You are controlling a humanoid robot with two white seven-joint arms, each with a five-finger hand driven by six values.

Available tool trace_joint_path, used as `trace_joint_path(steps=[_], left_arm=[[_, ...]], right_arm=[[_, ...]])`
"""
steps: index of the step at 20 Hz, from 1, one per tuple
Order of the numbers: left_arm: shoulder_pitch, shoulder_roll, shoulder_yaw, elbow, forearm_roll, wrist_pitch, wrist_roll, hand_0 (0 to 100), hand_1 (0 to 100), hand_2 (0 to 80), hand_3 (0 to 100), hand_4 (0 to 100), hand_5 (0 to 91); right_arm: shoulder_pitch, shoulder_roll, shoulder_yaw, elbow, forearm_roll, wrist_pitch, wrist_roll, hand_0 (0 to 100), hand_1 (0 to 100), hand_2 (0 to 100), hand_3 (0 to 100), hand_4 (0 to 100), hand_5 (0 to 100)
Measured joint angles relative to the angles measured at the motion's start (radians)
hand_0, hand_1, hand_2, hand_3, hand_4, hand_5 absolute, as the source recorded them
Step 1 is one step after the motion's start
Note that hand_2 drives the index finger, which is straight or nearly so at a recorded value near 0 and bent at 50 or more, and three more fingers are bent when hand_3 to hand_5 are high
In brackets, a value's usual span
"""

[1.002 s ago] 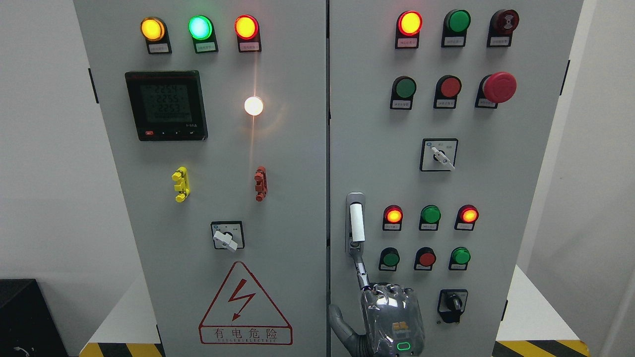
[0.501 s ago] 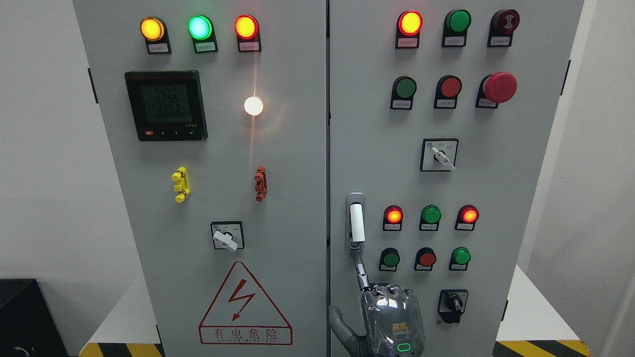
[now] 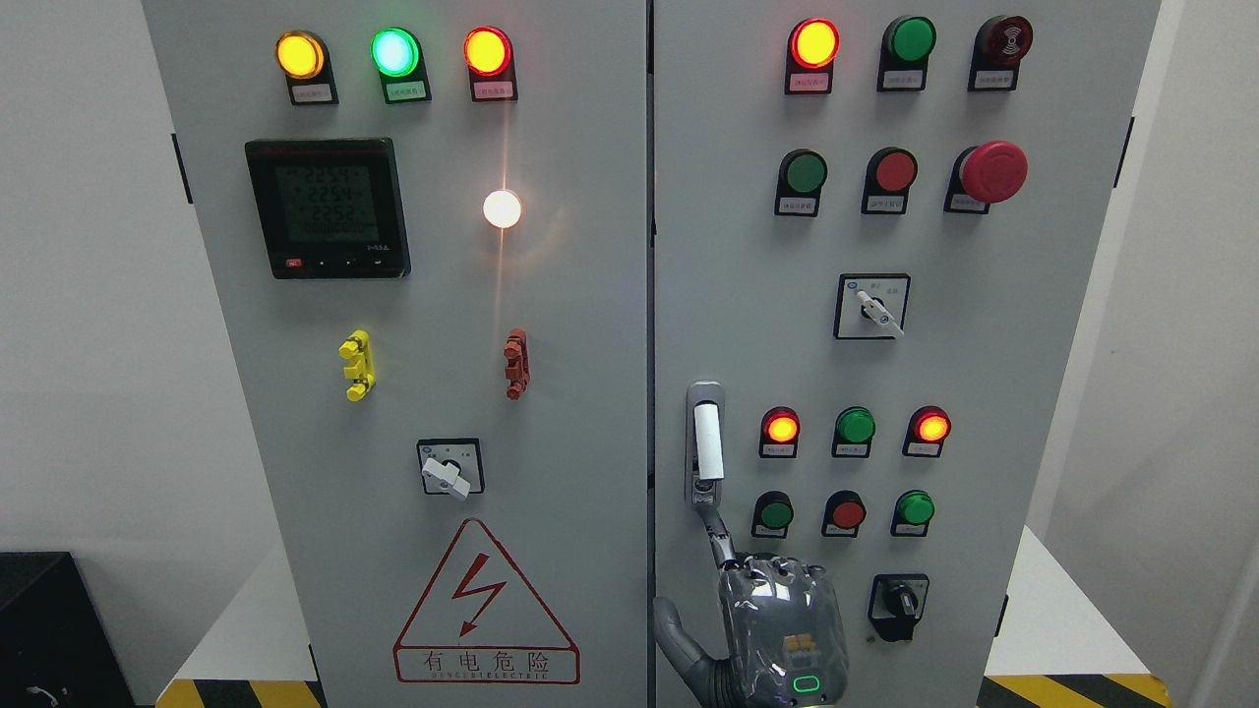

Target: Release door handle

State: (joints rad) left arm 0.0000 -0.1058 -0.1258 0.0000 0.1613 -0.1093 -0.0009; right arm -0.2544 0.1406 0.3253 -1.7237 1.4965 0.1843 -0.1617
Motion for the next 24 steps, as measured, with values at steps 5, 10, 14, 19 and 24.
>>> trace_joint_path(steps=[5,10,14,19,24], left_arm=[[0.0,0.0,0.0,0.0,0.0,0.0,0.0,12,56,0.0,0,0,0.0],[0.0,0.0,0.0,0.0,0.0,0.0,0.0,12,56,0.0,0,0,0.0],[0.0,0.0,0.0,0.0,0.0,0.0,0.0,12,56,0.0,0,0,0.0],[0.0,0.0,0.0,0.0,0.0,0.0,0.0,12,56,0.0,0,0,0.0],[0.0,0.0,0.0,0.0,0.0,0.0,0.0,12,56,0.0,0,0,0.0]], right_arm=[[0.002,0.0,0.0,-0.019,-0.001,0.0,-0.005,36,29,35,94,97,100],[0.009,-0.001,0.001,-0.043,-0.002,-0.005,-0.007,37,30,39,95,97,100],[0.014,-0.001,0.001,-0.065,-0.003,-0.007,-0.005,40,31,48,96,97,100],[0.016,-0.002,0.0,-0.091,-0.004,-0.01,0.004,44,34,58,100,97,100],[0.011,-0.003,-0.001,-0.114,-0.005,-0.01,0.033,41,34,73,100,98,100]])
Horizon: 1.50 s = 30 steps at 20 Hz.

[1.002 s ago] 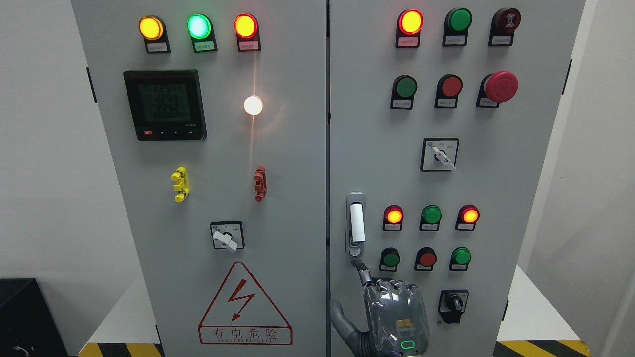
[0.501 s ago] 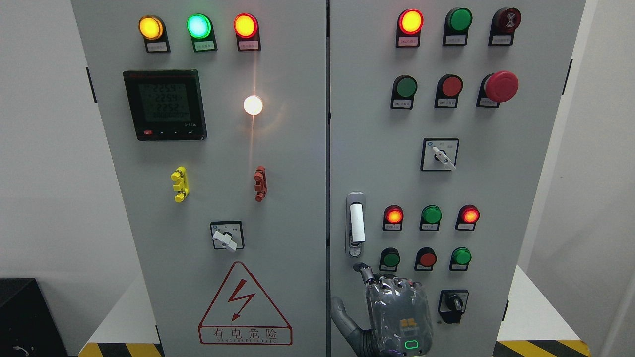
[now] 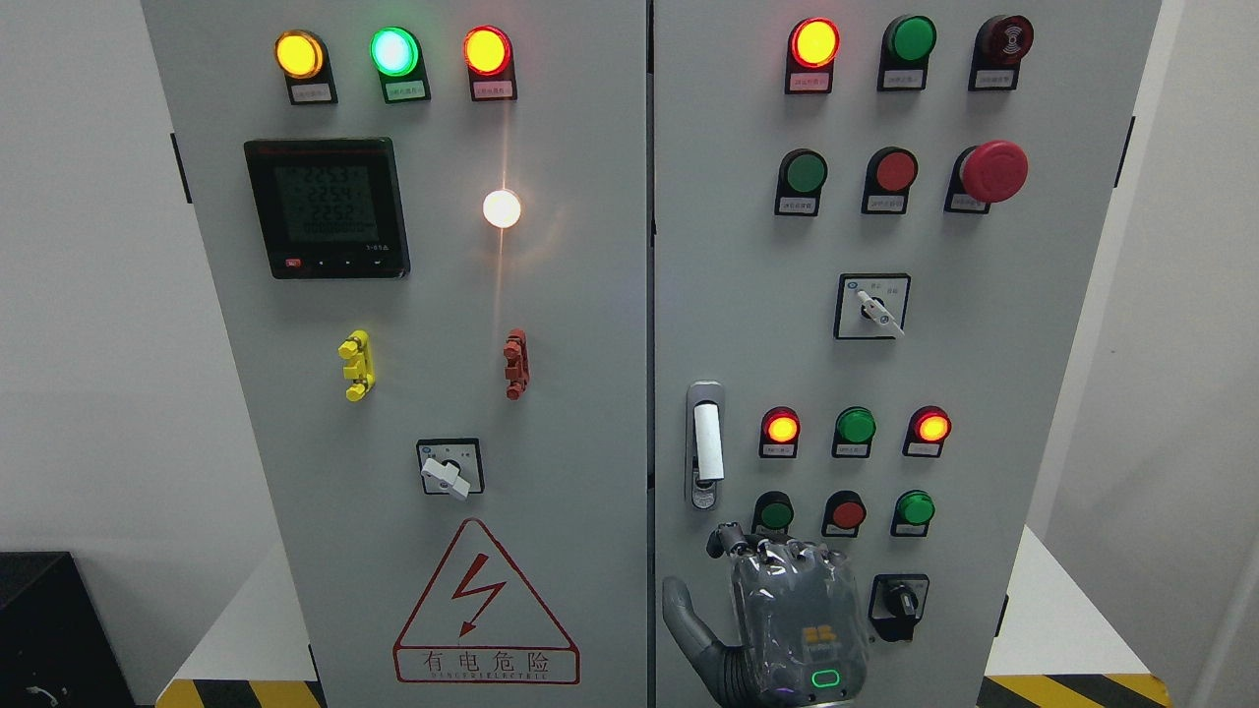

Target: Release door handle

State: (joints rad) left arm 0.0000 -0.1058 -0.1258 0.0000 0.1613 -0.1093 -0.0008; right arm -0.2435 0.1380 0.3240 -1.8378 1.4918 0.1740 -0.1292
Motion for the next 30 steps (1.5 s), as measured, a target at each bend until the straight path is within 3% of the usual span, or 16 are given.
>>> trace_joint_path(steps=[17,30], left_arm=[[0.0,0.0,0.0,0.0,0.0,0.0,0.0,12,56,0.0,0,0,0.0],[0.0,0.0,0.0,0.0,0.0,0.0,0.0,12,56,0.0,0,0,0.0]], right_arm=[[-0.095,0.001,-0.009,-0.032,-0.004,0.002,0.087,31,31,92,100,100,100],[-0.161,0.001,-0.031,0.004,-0.003,0.011,0.106,30,30,92,100,100,100]])
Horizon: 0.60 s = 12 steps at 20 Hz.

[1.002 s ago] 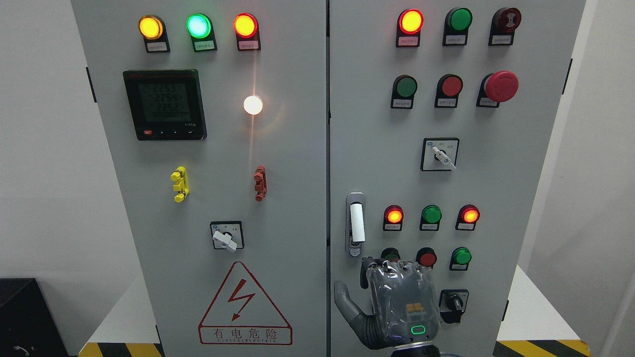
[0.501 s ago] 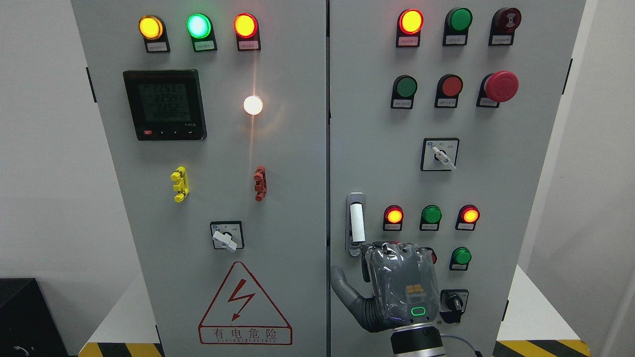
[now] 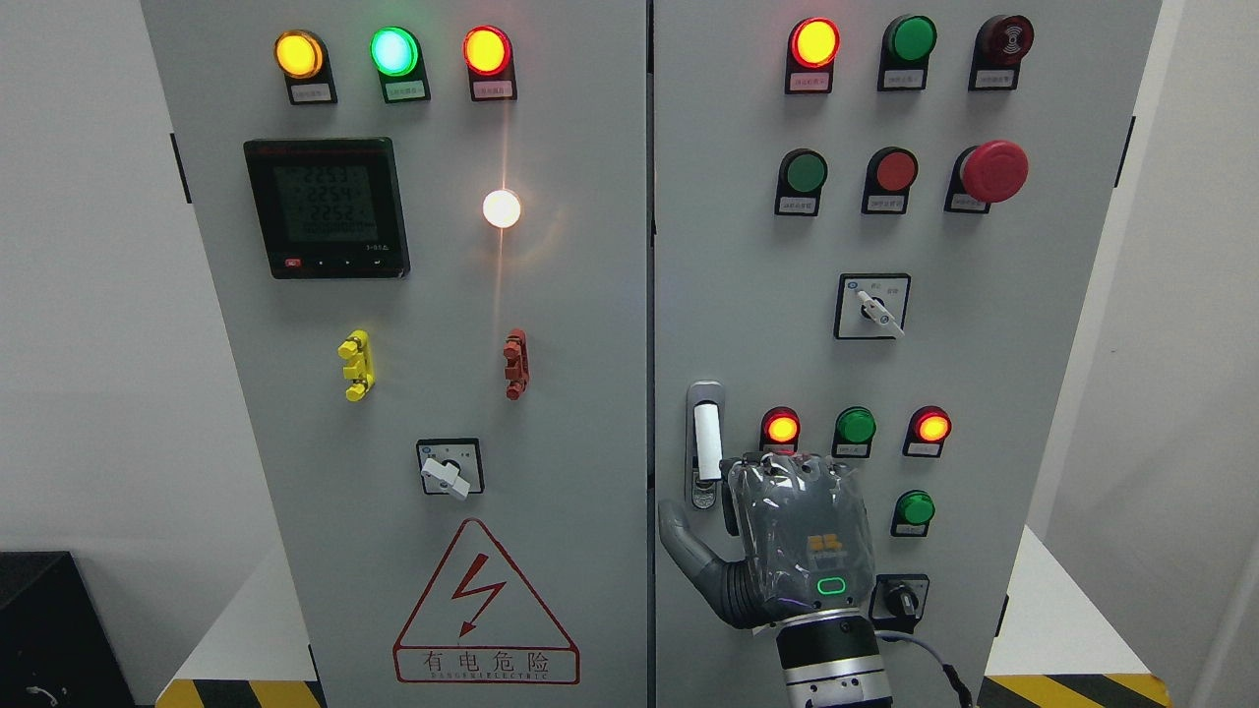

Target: Release door handle

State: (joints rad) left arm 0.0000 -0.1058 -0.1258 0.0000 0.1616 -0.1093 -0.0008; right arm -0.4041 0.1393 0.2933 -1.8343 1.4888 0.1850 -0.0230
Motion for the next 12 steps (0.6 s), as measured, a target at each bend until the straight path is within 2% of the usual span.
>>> trace_joint_path(steps=[12], left_arm=[[0.0,0.0,0.0,0.0,0.0,0.0,0.0,12,56,0.0,0,0,0.0]], right_arm=[[-0.034,0.0,-0.024,0.036,0.0,0.021,-0.003,29,30,92,100,100,100]])
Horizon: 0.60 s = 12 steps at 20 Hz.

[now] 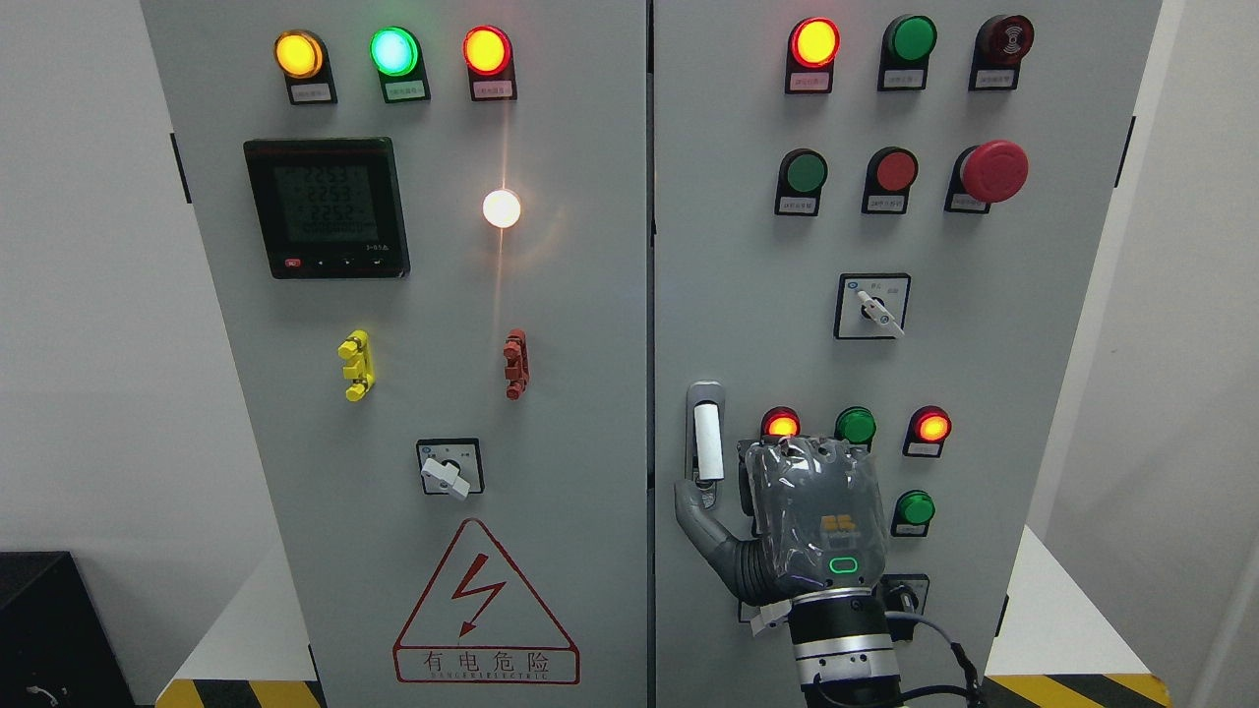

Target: Release door handle

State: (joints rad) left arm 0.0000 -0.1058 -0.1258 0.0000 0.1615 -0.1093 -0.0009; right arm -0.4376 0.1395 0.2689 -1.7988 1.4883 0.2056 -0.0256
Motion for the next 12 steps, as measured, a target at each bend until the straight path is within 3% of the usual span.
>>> trace_joint_path(steps=[12], left_arm=[[0.0,0.0,0.0,0.0,0.0,0.0,0.0,12,56,0.0,0,0,0.0]], right_arm=[[-0.019,0.0,-0.009,0.026,-0.001,0.002,-0.001,28,32,92,100,100,100]])
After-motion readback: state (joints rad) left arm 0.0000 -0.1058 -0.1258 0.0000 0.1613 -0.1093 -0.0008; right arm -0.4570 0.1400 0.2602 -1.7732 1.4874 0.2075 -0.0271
